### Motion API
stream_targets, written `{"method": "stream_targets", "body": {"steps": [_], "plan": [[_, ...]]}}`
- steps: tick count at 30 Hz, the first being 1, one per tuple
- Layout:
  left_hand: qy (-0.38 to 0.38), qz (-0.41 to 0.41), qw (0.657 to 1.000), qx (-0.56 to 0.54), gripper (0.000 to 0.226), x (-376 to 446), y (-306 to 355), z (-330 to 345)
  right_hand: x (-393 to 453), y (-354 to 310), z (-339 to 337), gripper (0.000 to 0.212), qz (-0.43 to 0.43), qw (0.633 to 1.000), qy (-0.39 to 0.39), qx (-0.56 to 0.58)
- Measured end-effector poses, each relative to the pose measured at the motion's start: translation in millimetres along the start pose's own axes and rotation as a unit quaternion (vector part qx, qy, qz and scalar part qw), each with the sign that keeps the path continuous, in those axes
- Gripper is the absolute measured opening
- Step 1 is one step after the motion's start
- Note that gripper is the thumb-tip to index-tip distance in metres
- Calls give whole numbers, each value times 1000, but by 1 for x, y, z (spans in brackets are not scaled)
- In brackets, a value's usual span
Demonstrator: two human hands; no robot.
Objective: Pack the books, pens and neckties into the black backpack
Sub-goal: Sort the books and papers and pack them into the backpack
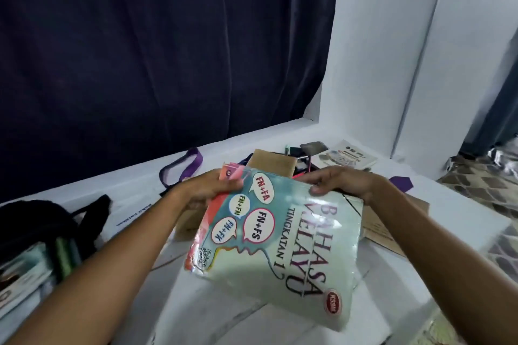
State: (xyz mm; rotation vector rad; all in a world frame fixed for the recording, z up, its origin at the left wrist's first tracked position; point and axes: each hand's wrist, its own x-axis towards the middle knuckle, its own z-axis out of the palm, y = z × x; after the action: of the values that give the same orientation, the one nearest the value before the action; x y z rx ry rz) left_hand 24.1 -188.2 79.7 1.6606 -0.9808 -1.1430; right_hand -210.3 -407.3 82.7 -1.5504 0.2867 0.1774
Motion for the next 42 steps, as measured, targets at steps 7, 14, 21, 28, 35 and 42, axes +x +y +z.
{"method": "stream_targets", "body": {"steps": [7, 14, 21, 28, 35, 42], "plan": [[64, 28, 985, -157, 81, -81, -38, -48, 43, -13, 74, 70, -68, 977, -83, 186], [269, 41, 924, -268, 36, -196, -58, -113, 99, -18, 176, 82, -117, 900, -291, 302], [348, -38, 927, -138, 83, -312, -103, -169, 133, -27, 287, 99, -65, 964, -194, 172], [602, 7, 741, 296, 36, -372, -165, -205, 150, -3, 357, 89, 5, 950, -184, 250], [416, -201, 732, 500, 79, -383, -211, -234, 149, 21, 384, 77, 34, 954, -144, 261], [446, -139, 770, 434, 66, -379, -199, -261, 157, 26, 410, 100, 41, 925, -76, 370]]}}
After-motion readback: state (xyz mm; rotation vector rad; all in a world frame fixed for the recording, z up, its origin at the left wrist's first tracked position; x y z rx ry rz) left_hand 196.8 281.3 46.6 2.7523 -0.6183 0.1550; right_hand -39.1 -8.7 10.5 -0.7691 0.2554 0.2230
